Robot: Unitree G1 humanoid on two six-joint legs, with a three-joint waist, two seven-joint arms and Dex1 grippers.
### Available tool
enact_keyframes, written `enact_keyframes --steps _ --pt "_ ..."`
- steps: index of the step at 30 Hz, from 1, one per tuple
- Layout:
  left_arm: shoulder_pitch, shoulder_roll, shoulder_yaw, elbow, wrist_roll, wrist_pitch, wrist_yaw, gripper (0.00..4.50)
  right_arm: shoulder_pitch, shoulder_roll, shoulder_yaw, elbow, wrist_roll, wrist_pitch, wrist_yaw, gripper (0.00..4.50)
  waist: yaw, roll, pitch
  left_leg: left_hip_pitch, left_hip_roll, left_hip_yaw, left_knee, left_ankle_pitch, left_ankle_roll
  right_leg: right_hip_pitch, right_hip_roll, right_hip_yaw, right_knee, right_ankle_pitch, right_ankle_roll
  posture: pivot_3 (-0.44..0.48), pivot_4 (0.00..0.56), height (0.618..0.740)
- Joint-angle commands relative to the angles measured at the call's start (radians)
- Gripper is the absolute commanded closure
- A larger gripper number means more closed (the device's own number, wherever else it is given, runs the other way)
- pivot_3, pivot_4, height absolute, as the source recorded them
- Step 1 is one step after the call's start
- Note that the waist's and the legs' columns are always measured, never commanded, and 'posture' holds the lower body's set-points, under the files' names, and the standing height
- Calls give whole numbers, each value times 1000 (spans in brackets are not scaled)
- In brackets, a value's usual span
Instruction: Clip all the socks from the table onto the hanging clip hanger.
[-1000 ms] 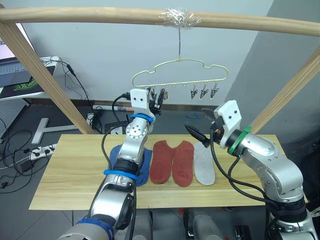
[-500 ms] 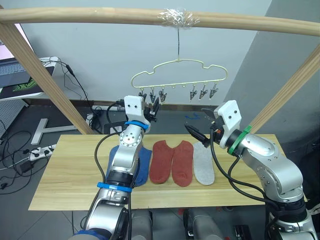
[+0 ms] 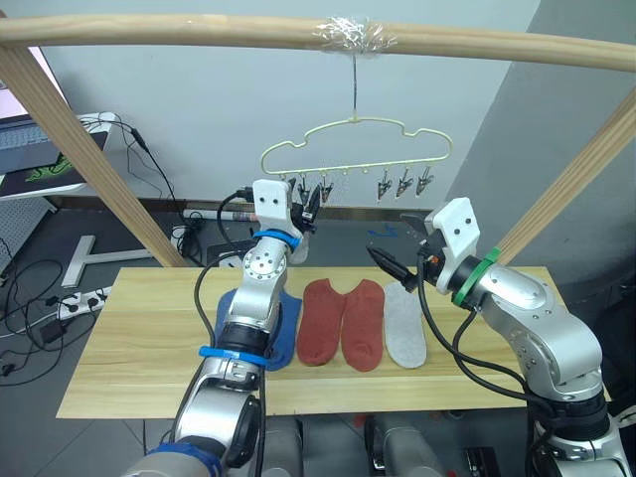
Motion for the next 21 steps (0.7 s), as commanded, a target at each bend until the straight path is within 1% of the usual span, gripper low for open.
enact_keyframes --steps 1,9,18,21 --pt "-39 -6 5 14 8 -47 15 2096 -9 -5 -17 -32 12 -9 -2 0 0 0 0 0 0 0 0 0 0 0 0 0 0 0 0 56 182 740" --pt "-70 -13 8 61 11 -79 24 2096 -9 -4 -19 -37 12 -6 -6 0 -3 0 0 0 0 0 0 0 0 0 0 0 0 0 0 54 182 740" --pt "-78 -15 8 76 16 -95 33 2096 -12 -6 -18 -32 11 -8 -3 0 -4 0 0 0 0 0 0 0 0 0 0 0 0 0 0 55 181 740" --pt "-73 -16 8 73 12 -99 28 2649 -12 -5 -19 -33 12 -8 -4 0 -5 0 0 0 0 0 0 0 0 0 0 0 0 0 0 55 181 740"
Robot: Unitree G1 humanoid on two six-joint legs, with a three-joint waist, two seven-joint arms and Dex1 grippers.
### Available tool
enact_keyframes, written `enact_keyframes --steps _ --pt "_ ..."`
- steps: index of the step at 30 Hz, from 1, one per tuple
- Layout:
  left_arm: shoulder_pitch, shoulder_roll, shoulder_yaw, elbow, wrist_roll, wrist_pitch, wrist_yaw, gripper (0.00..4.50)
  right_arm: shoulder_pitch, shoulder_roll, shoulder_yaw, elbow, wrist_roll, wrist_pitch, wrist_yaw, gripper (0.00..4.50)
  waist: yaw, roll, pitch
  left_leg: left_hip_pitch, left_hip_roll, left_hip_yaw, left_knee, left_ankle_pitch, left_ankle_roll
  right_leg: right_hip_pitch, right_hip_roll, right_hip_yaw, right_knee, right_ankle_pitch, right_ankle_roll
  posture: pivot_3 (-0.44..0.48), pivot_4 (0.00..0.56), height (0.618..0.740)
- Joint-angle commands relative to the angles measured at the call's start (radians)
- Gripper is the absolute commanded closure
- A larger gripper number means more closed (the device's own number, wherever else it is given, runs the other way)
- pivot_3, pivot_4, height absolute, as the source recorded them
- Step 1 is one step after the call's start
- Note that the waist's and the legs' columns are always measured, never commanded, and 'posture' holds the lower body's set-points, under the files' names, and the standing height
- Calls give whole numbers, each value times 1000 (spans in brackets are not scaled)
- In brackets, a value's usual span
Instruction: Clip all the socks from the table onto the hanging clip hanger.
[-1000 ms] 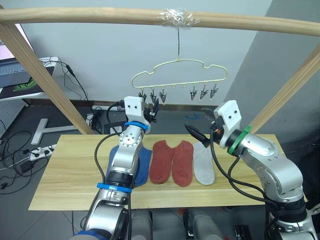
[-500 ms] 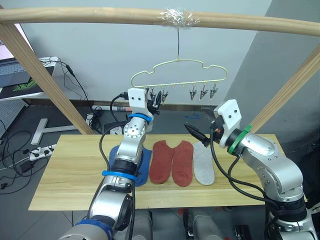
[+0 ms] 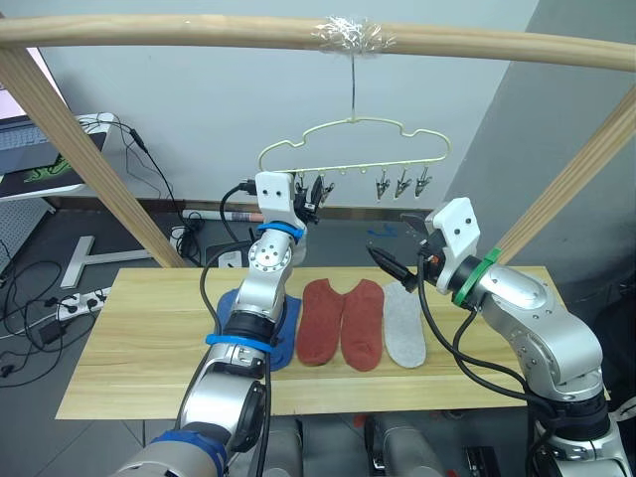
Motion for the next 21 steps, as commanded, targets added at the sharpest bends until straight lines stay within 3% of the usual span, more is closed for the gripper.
enact_keyframes --steps 1,3,8,16,21 --pt "-16 -6 0 -24 0 -24 0 2963 -12 -3 -19 -33 11 -8 -4 0 0 0 0 0 0 0 0 0 0 0 0 0 0 0 0 55 181 740" --pt "-16 -7 1 -25 -2 -24 -1 3562 -13 -3 -19 -32 11 -9 -4 0 0 0 0 0 0 0 0 0 0 0 0 0 0 0 0 57 180 740" --pt "-17 -7 2 -25 -3 -25 -3 4486 -14 -1 -18 -30 10 -10 -6 0 -1 0 0 0 0 0 0 0 0 0 0 0 0 0 0 57 180 740" --pt "-19 5 -2 -38 -13 12 -37 4486 32 -5 18 -16 -17 -12 -14 0 -1 0 0 0 0 0 0 0 0 0 0 0 0 0 0 56 180 740" --pt "-22 45 19 -88 -117 198 -199 4486 144 31 115 204 -153 -140 -81 0 -3 0 0 0 0 0 0 0 0 0 0 0 0 0 0 64 182 740"
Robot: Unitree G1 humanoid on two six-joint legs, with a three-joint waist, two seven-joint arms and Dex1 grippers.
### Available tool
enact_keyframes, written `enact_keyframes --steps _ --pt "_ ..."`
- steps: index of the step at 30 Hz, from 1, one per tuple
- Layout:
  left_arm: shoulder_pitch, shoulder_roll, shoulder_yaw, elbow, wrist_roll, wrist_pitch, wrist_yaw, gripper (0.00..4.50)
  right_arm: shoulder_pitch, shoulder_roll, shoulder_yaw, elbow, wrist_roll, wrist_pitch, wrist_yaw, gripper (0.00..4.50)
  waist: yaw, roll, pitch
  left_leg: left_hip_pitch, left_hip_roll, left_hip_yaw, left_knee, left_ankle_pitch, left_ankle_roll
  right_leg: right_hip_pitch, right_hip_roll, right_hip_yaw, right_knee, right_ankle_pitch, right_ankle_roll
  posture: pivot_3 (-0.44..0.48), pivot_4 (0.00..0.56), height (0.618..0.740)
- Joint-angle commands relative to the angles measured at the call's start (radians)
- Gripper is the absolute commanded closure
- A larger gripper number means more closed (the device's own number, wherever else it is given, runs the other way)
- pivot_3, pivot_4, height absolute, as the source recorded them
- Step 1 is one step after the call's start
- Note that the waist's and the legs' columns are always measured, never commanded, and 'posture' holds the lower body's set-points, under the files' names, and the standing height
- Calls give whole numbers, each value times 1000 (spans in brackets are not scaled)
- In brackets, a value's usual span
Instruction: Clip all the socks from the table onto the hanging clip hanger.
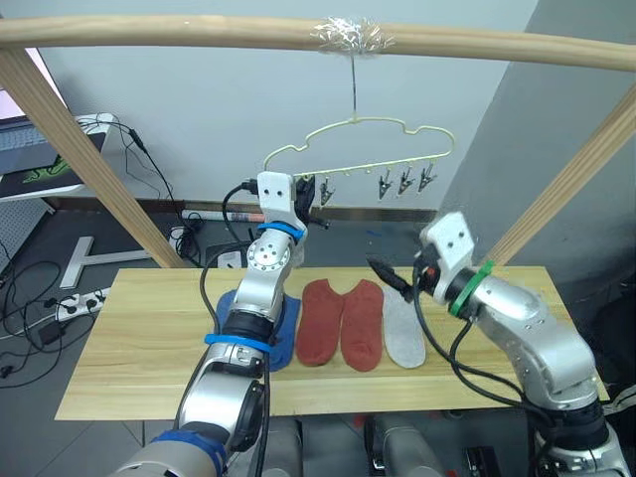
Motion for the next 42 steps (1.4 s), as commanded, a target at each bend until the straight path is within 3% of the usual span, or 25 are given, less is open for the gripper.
enact_keyframes --steps 1,8,18,20,23,28,32,38,42 --pt "-20 37 28 -70 -93 187 -111 4486 39 37 55 165 -93 -115 -48 0 -3 0 0 0 0 0 0 0 0 0 0 0 0 0 0 76 179 740" --pt "-67 130 69 -163 -216 581 -214 4486 14 91 119 553 -194 -309 -25 0 -10 0 0 7 0 1 0 1 1 0 1 2 11 -4 3 110 170 740" --pt "-38 147 53 -244 -235 659 -235 4486 -73 162 56 915 -200 -416 3 0 -10 0 0 10 1 1 0 2 2 1 2 3 13 -4 2 127 159 740" --pt "-21 150 38 -270 -235 671 -253 4500 -64 156 80 948 -224 -419 22 359 -9 0 -1 10 1 1 0 2 2 1 2 3 13 -4 2 127 159 740" --pt "-27 162 52 -279 -261 724 -269 4500 -31 139 92 936 -249 -406 31 1172 -9 0 -7 10 1 1 0 2 2 2 2 3 13 -4 2 129 160 740" --pt "-59 174 89 -244 -307 794 -286 4500 18 106 84 885 -269 -423 36 2934 -9 0 -13 12 1 1 0 2 2 4 2 3 14 -5 2 129 160 740" --pt "-107 157 173 -201 -390 922 -261 4500 74 70 66 681 -255 -406 60 4413 -9 0 -13 15 1 1 0 2 2 8 2 3 12 -5 2 118 168 740" --pt "-162 141 296 -137 -487 1063 -189 4500 87 52 68 349 -229 -298 96 4491 -20 0 -13 10 1 1 0 2 2 2 2 3 12 -5 2 112 176 740" --pt "-196 115 392 -106 -552 1135 -114 4500 16 133 114 177 -200 -194 86 4491 -32 0 -13 11 2 0 -1 2 2 1 4 3 13 -5 2 104 179 740"
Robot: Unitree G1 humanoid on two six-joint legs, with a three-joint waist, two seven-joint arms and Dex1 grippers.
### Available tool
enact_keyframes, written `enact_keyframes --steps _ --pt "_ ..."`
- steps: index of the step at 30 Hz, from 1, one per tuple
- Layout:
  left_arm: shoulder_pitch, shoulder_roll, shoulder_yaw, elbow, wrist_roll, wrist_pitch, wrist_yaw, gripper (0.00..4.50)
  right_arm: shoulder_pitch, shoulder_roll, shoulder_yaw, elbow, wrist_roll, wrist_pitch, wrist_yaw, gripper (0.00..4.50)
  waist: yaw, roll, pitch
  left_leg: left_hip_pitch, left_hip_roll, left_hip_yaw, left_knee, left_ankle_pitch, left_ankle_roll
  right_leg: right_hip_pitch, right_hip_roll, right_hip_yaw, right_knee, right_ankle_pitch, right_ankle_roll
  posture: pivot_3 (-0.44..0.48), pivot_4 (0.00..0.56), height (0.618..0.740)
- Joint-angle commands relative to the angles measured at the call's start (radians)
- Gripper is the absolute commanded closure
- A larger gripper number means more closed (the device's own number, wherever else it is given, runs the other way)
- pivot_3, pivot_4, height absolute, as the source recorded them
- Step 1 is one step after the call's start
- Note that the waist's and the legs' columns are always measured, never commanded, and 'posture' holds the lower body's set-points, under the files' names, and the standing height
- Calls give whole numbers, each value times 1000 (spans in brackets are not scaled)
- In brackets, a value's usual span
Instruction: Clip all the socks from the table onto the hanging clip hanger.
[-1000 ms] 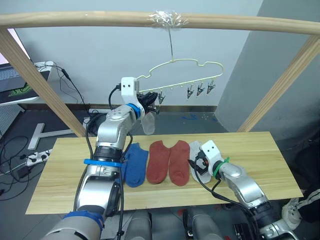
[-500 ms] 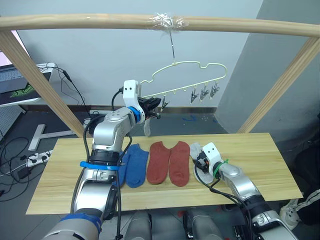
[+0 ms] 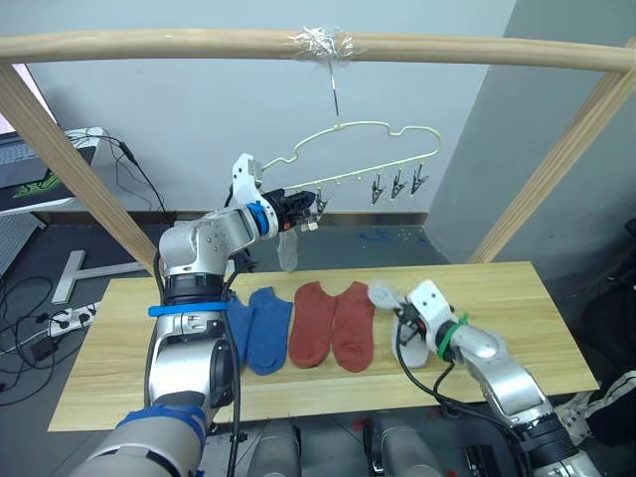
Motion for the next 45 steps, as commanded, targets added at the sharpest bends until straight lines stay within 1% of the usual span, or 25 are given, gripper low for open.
enact_keyframes --steps 1,6,8,14,22,30,32,33,35,37,39,40,42,44,45 --pt "-29 -19 85 30 -58 63 74 4500 -76 81 39 -138 36 81 -13 4491 -3 0 0 0 0 0 0 0 0 0 0 0 0 0 0 104 179 740" --pt "-41 -37 126 32 -103 102 121 4500 -164 165 50 -138 42 146 -46 4491 2 0 0 -1 -1 0 0 0 0 0 -1 0 -1 0 0 104 178 740" --pt "-41 -41 133 21 -121 119 128 4500 -183 182 50 -132 47 153 -54 4491 3 0 0 -1 -1 1 0 0 0 0 -1 0 -2 0 0 104 181 740" --pt "-30 -42 132 -12 -158 158 132 4500 -207 189 42 -119 53 154 -57 4491 3 0 1 -1 -1 0 -1 0 0 0 -1 0 -2 0 0 107 183 740" --pt "-19 -42 116 -39 -178 167 125 4500 -252 206 27 -92 59 150 -63 4491 2 0 1 -1 -1 0 -1 0 0 -1 -1 0 -2 0 0 108 183 740" --pt "-14 -48 114 -60 -190 159 115 4500 -261 213 26 -88 64 153 -60 4491 3 1 2 -2 -1 0 -2 0 0 -1 -1 0 -3 0 0 110 185 740" --pt "-12 -52 122 -75 -206 169 112 3841 -264 215 27 -84 63 152 -60 4500 3 1 2 -2 -1 0 -2 0 0 -1 -1 0 -3 0 0 110 185 740" --pt "-10 -51 120 -83 -211 175 107 3637 -265 215 27 -82 63 151 -60 4500 3 1 2 -2 -1 0 -2 0 0 -1 -1 0 -3 0 0 113 184 740" --pt "-9 -51 120 -89 -214 181 111 2905 -266 215 25 -78 64 149 -57 4500 3 1 3 -2 -1 0 -2 0 0 -1 -1 0 -3 0 0 114 186 740" --pt "-10 -54 128 -89 -223 184 120 2248 -269 215 24 -72 63 146 -55 4500 3 1 4 -3 -1 0 -2 0 0 -2 -1 0 -4 0 0 114 186 740" --pt "-8 -52 134 -98 -233 191 126 1707 -271 214 24 -66 63 143 -53 4500 3 1 4 -3 -1 0 -2 0 -1 -2 -1 0 -4 0 0 117 184 740" --pt "-4 -52 138 -104 -238 194 131 1331 -272 214 23 -63 63 141 -53 4500 3 1 4 -3 -1 0 -2 0 -1 -2 -1 0 -5 0 0 117 184 740" --pt "8 -53 146 -126 -246 206 147 796 -274 216 19 -51 65 134 -53 4500 3 1 4 -4 -1 0 -2 0 -1 -2 -1 0 -5 0 0 121 181 740" --pt "25 -56 157 -164 -261 228 165 109 -278 219 17 -31 63 121 -55 4500 3 1 4 -4 -1 0 -3 0 -1 -2 -1 0 -6 0 0 126 177 740" --pt "38 -57 163 -193 -272 245 179 34 -284 224 14 -17 64 113 -57 4500 3 1 4 -4 -1 0 -3 -1 -1 -2 -1 0 -6 0 0 126 177 740"
